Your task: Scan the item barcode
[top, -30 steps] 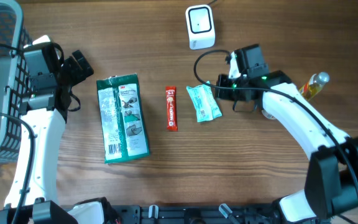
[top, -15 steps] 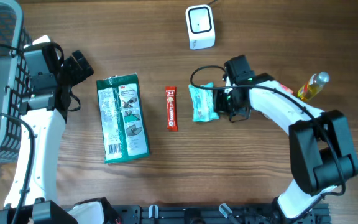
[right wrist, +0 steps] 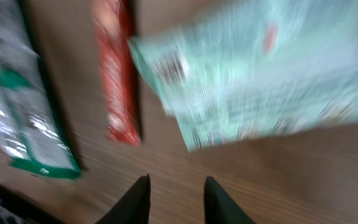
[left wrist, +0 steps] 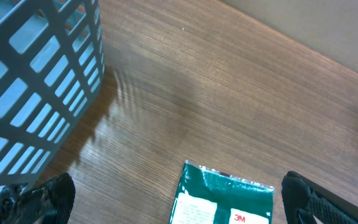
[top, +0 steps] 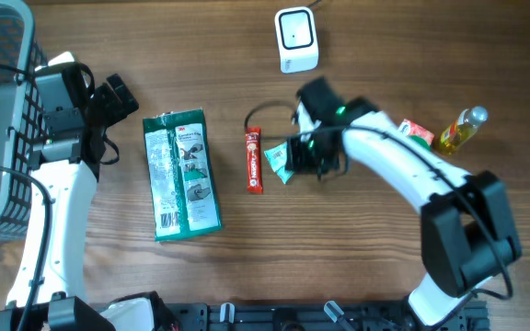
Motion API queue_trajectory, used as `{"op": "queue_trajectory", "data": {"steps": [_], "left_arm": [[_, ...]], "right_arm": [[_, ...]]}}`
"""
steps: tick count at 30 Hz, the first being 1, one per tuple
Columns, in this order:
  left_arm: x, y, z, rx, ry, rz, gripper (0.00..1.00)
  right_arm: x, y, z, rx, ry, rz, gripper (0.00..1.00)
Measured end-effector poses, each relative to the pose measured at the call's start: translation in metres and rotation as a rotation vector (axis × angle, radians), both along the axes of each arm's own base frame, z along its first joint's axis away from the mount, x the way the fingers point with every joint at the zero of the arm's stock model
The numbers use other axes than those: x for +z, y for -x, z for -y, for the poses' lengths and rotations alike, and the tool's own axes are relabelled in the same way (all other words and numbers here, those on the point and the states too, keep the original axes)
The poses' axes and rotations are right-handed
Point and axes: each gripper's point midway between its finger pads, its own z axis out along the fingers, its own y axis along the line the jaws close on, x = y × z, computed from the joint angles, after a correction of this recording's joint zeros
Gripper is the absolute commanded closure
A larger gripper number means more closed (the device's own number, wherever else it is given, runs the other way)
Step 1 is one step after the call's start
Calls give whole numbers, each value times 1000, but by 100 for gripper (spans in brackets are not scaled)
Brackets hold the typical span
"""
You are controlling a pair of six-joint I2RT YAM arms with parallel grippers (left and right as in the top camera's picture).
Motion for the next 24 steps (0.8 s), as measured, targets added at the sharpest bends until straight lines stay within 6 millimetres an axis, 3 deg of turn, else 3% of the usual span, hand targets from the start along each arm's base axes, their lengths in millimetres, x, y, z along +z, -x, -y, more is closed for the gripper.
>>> {"op": "queue_trajectory", "data": {"steps": [3,5,9,13,24], "left_arm": [[0,0,0,0,0,0,0],[0,0,0,0,0,0,0],[0,0,0,0,0,1,0],[0,0,0,0,0,0,0],[0,0,0,0,0,0,0]], "right_arm": [[29,-31,16,19,-8,144,42],[31,-38,34,52,40,188,38],[27,-46,54,138,90,240,41],[10,-47,66,167,108,238,43],[-50,-53,49,202,39,145,43]]}}
